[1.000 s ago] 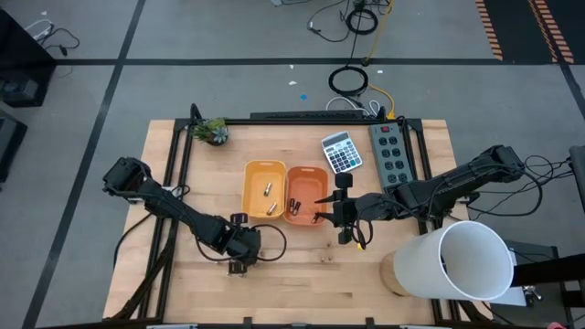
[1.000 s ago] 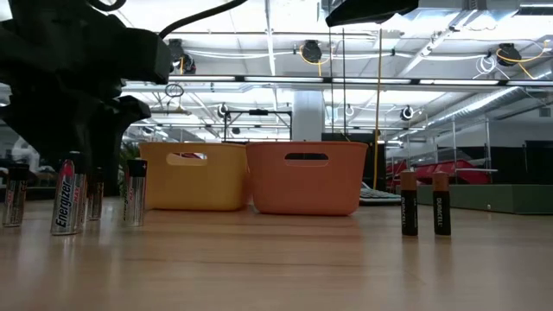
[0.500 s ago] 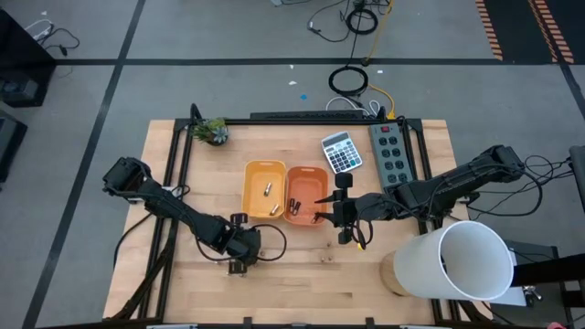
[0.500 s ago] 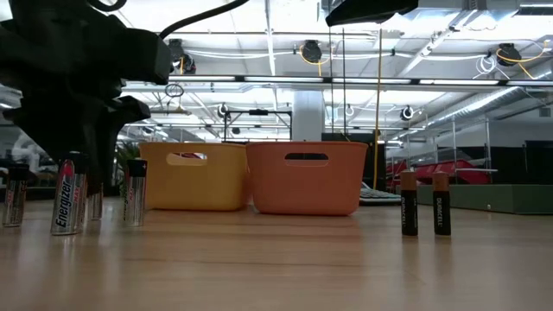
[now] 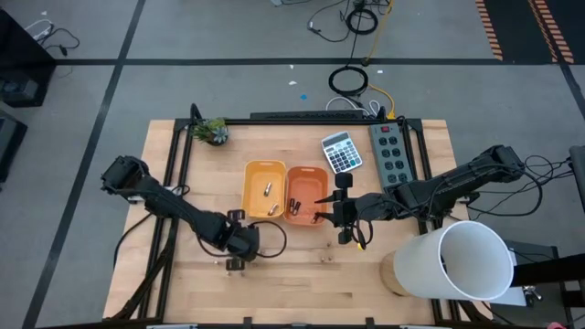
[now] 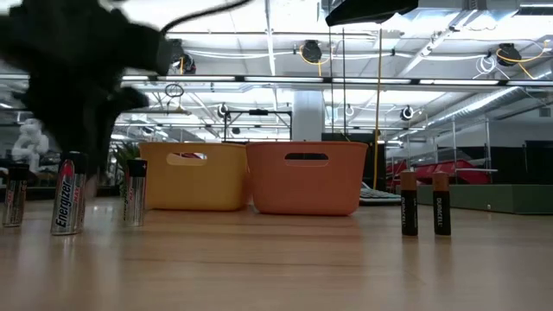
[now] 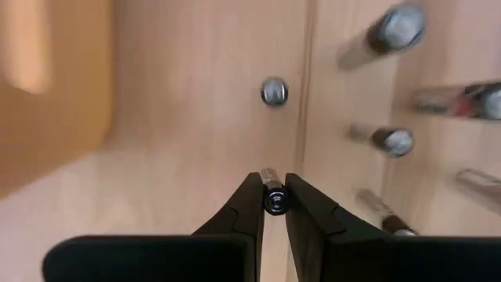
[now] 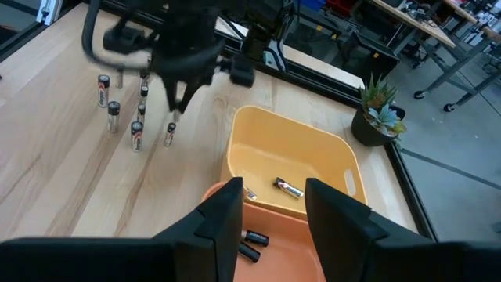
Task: Sort batteries
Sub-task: Put the silver battery into the yellow bin
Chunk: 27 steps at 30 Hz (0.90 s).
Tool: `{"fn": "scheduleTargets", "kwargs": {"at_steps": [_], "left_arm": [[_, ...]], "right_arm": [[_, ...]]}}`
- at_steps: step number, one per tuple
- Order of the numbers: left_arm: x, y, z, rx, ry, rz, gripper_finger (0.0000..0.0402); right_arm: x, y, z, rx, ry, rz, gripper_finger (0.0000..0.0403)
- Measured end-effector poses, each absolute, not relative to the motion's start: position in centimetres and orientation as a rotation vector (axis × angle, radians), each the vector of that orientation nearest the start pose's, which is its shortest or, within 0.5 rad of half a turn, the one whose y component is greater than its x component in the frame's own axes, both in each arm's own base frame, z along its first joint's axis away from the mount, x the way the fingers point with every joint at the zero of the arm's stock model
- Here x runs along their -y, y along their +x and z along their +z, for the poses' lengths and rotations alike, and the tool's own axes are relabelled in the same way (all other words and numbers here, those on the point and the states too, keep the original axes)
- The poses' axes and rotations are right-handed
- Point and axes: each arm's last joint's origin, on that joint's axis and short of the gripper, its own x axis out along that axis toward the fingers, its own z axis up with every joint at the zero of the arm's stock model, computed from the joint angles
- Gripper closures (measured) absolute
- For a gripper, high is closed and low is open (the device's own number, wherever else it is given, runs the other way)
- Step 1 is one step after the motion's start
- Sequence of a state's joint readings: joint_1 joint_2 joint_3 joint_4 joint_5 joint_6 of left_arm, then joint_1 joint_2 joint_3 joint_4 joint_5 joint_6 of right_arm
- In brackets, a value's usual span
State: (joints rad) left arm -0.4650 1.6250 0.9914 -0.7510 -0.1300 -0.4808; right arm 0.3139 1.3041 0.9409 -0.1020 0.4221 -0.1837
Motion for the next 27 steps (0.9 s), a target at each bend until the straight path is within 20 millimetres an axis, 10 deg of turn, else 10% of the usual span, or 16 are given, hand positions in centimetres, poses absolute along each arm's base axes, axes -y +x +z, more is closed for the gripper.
{"fn": "scheduleTargets", "kwargs": {"at_steps": [11, 19, 27], "left_arm": [[7.9, 26.7, 25.2, -1.255, 0.066, 0.147, 0.0361], [2.1, 28.0, 24.5, -1.292, 0.053, 0.238, 0.0361], [1.0, 28.2, 24.3, -1.279, 0.038, 0.237, 0.0299]], "right_arm": [[-7.7, 27.5, 28.6, -0.436, -0.346, -0.067, 0.0273], [-7.7, 27.5, 28.5, -0.443, -0.348, -0.066, 0.0273], [-7.7, 27.4, 28.4, -0.459, -0.354, -0.064, 0.0273]]}}
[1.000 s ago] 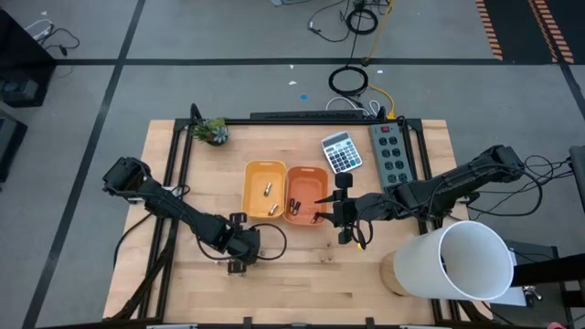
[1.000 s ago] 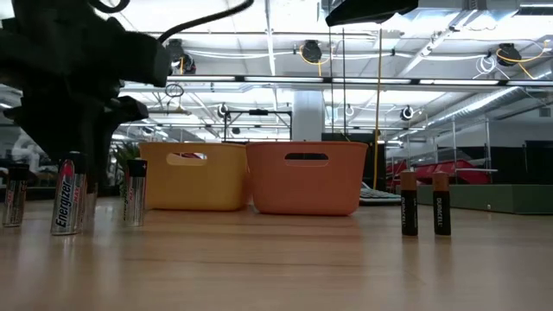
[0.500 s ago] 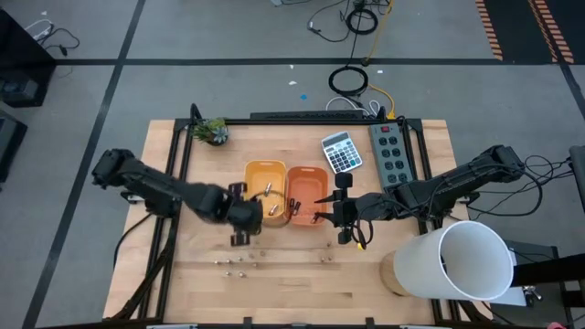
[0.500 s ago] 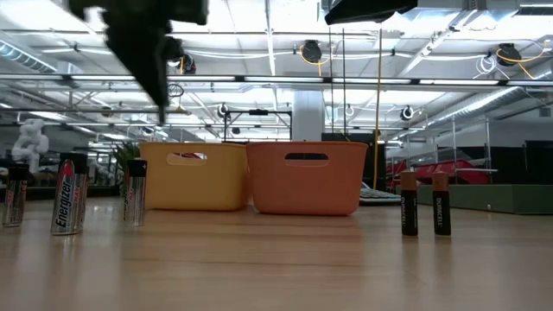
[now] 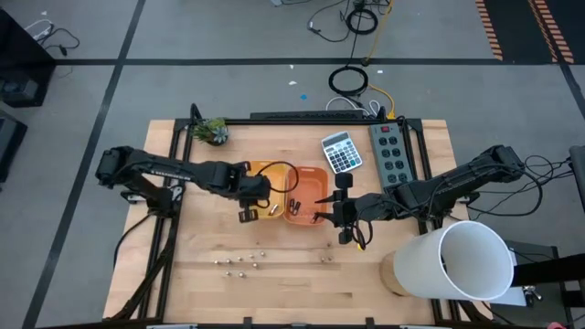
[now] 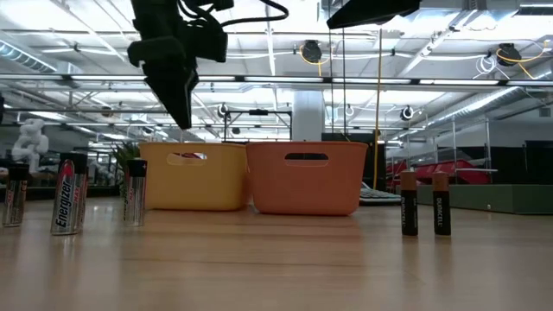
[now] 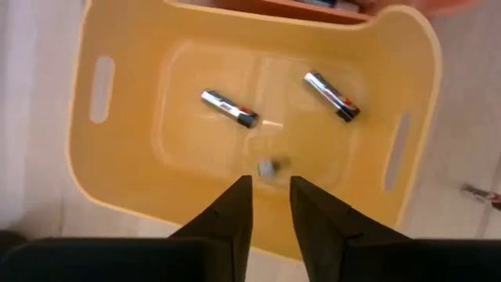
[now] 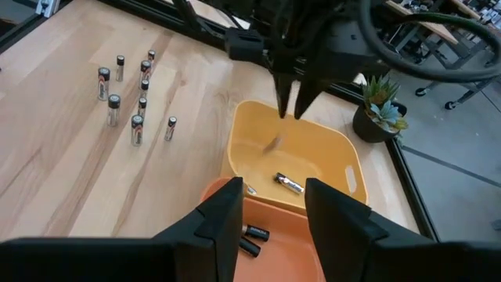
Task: Sort batteries
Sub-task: Put the silver battery into the yellow bin
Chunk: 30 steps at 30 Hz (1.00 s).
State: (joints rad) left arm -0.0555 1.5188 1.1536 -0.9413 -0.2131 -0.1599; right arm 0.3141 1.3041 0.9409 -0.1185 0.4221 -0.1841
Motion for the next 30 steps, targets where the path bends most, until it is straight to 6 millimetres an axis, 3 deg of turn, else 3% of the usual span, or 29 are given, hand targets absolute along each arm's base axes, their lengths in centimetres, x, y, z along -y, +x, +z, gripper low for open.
{"fn": "scheduleTargets", "kwargs": {"at_steps": [4, 9, 13, 18, 22, 30], "left_arm": [[2.4, 28.1, 25.7, -1.246, 0.053, 0.199, 0.0283], [7.0, 27.8, 27.4, -1.168, 0.089, 0.131, 0.0280], [10.8, 27.4, 26.3, -1.192, 0.131, 0.059, 0.0269], [13.8, 27.7, 24.8, -1.180, 0.106, 0.021, 0.0215], [14.9, 28.6, 23.6, -1.176, 0.090, -0.025, 0.0178], [14.7, 30.6, 20.5, -1.255, 0.055, -0.067, 0.0171]], "right_arm": [[-7.7, 27.4, 28.4, -0.459, -0.353, -0.065, 0.0273], [-7.6, 27.4, 28.3, -0.466, -0.350, -0.066, 0.0273], [-7.6, 27.4, 28.3, -0.466, -0.346, -0.067, 0.0273], [-7.6, 27.4, 28.3, -0.464, -0.333, -0.070, 0.0273], [-7.6, 27.4, 28.3, -0.463, -0.329, -0.071, 0.0273], [-7.6, 27.4, 28.3, -0.463, -0.331, -0.070, 0.0273]]}}
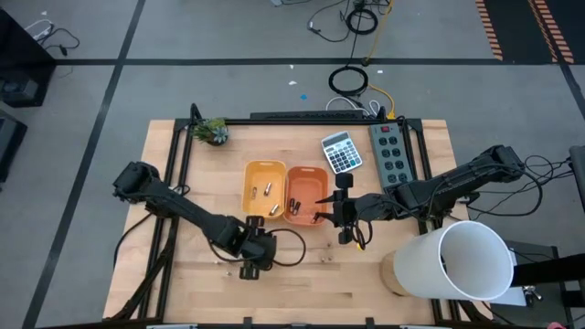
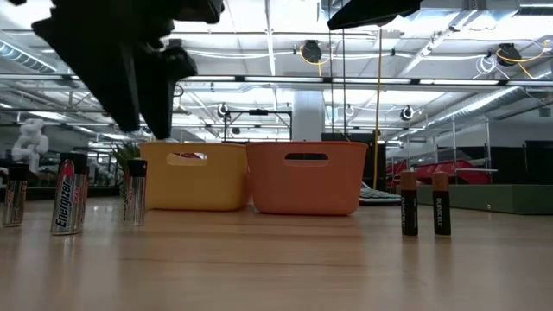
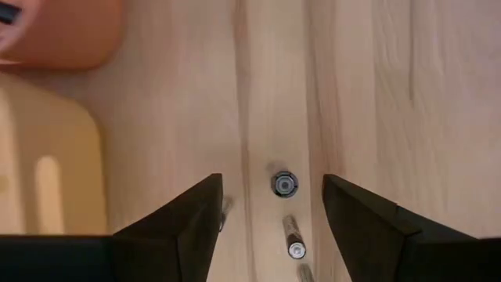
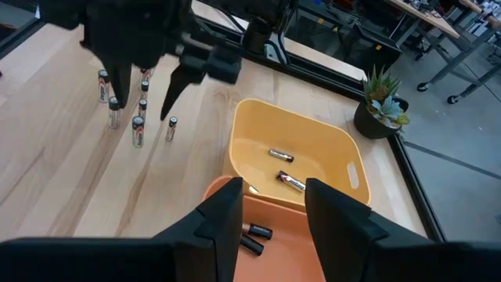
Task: Sort batteries
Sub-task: Put the silver battery into the yellow bin
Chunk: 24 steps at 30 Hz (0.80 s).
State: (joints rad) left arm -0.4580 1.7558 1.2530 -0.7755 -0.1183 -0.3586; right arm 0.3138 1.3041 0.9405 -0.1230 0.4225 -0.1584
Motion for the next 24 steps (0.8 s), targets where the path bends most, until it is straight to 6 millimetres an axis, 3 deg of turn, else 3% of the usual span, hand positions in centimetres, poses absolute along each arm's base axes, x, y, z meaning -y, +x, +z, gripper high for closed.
{"fn": "scheduleTargets", "kwargs": {"at_steps": [18, 24], "left_arm": [[15.3, 32.0, 16.2, -1.359, 0.092, -0.132, 0.0171], [15.3, 32.2, 16.1, -1.355, 0.087, -0.128, 0.0205]], "right_arm": [[-7.6, 27.4, 28.3, -0.465, -0.335, -0.069, 0.0273], [-7.6, 27.4, 28.3, -0.465, -0.337, -0.069, 0.0273]]}}
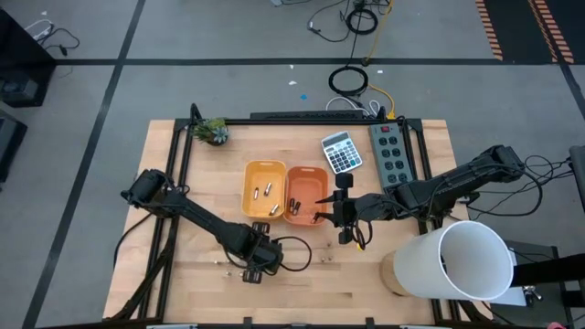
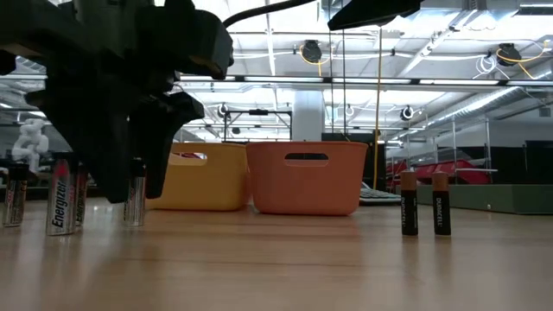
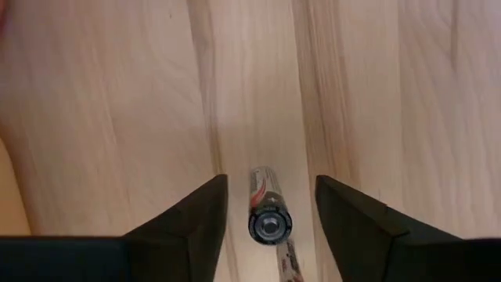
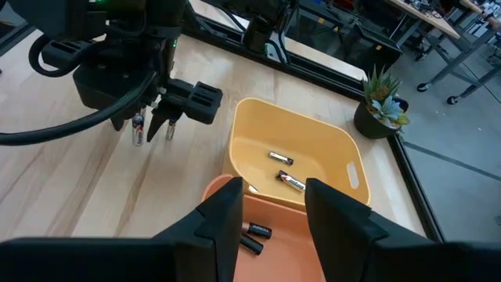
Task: Sort batteries
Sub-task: Put the silver battery into the yellow bin
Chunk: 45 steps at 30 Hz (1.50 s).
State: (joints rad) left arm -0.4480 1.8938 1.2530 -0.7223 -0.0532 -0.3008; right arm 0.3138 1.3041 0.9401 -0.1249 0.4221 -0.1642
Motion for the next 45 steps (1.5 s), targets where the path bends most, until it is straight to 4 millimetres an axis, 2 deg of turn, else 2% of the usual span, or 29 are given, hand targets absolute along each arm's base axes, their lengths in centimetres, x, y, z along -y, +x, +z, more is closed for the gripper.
{"fn": "scheduleTargets", "kwargs": {"at_steps": [7, 13, 19, 23, 26, 32, 35, 38, 45], "left_arm": [[15.0, 32.3, 16.1, -1.352, 0.078, -0.119, 0.0259], [14.6, 32.5, 16.1, -1.355, 0.088, -0.122, 0.0345], [14.1, 32.8, 16.5, -1.319, 0.116, -0.116, 0.0347], [13.7, 33.7, 18.6, -1.210, 0.127, -0.101, 0.0347], [12.8, 33.6, 20.6, -1.170, 0.139, -0.064, 0.0347], [9.4, 32.1, 25.6, -1.067, 0.145, 0.083, 0.0347], [7.0, 31.1, 26.7, -1.102, 0.180, 0.193, 0.0347], [4.7, 30.6, 26.2, -1.166, 0.207, 0.251, 0.0347], [0.9, 29.7, 21.5, -1.288, 0.152, 0.239, 0.0347]], "right_arm": [[-7.6, 27.4, 28.3, -0.465, -0.336, -0.069, 0.0273], [-7.6, 27.4, 28.3, -0.466, -0.336, -0.069, 0.0273], [-7.6, 27.4, 28.3, -0.466, -0.337, -0.068, 0.0273], [-7.6, 27.4, 28.3, -0.466, -0.337, -0.069, 0.0273], [-7.6, 27.4, 28.2, -0.467, -0.335, -0.069, 0.0273], [-7.6, 27.3, 28.2, -0.471, -0.335, -0.069, 0.0273], [-7.6, 27.3, 28.2, -0.469, -0.334, -0.069, 0.0273], [-7.6, 27.4, 28.3, -0.465, -0.333, -0.070, 0.0273], [-7.6, 27.3, 28.2, -0.474, -0.336, -0.068, 0.0273]]}}
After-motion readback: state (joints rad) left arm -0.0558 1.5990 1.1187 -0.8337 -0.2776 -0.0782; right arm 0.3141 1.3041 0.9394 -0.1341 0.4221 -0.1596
